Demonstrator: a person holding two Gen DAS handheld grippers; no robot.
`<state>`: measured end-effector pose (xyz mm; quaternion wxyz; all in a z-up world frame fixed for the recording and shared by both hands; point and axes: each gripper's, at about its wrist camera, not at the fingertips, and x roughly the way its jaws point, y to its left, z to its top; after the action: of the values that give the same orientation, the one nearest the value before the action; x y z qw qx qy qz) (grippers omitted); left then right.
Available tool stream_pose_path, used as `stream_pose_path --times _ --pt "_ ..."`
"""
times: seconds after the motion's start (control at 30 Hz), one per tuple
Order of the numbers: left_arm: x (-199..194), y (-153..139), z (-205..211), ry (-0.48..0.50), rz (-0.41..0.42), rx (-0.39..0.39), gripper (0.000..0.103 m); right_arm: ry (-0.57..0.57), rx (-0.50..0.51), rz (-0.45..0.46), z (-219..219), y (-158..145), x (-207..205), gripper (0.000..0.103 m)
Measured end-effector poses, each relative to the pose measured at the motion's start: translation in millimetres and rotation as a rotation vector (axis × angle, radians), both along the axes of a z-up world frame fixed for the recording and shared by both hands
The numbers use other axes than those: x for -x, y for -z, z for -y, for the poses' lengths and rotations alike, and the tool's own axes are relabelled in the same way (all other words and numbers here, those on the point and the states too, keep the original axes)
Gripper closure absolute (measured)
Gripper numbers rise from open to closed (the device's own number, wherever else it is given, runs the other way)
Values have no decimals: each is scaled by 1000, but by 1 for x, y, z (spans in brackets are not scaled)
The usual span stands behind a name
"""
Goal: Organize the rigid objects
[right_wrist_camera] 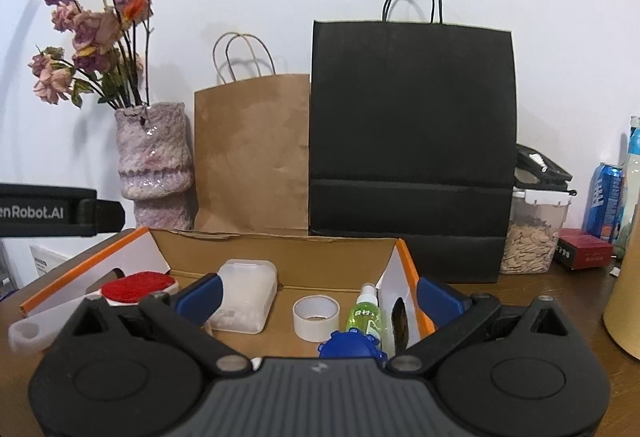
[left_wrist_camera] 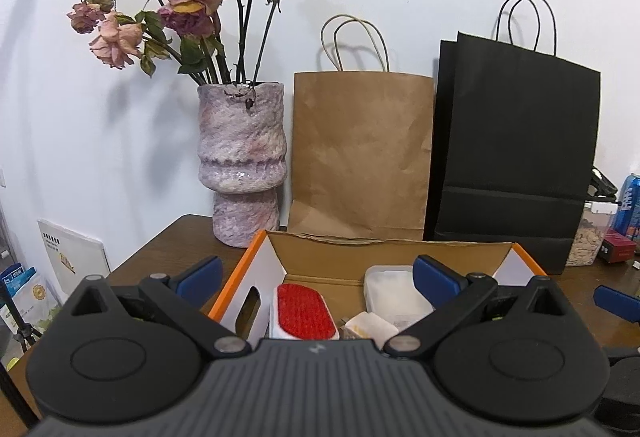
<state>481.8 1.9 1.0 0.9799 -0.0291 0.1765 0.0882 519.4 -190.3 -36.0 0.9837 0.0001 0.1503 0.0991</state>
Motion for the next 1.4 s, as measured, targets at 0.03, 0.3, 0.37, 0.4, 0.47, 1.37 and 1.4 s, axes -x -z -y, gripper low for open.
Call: stream_pose_path --times 0.03,0.3,0.37,0.4,0.47,1.37,1.4 --pt "4 -1 0 1 1 1 0 -1 0 2 1 -2 4 0" --pt "52 -11 -3 21 11 0 0 -11 -10 25 6 -17 55 0" --pt "68 -14 -4 21 8 -7 0 -13 -16 28 7 -22 69 0" --pt "76 -15 -4 23 6 -10 0 -15 -19 31 8 -24 78 0" --pt "92 -19 -4 24 7 -10 0 -17 -22 35 8 -30 94 0" --pt "348 -26 2 46 9 -49 0 -53 0 76 17 -49 363 0" --pt "353 -25 2 46 10 -48 0 -54 2 78 17 -48 371 0"
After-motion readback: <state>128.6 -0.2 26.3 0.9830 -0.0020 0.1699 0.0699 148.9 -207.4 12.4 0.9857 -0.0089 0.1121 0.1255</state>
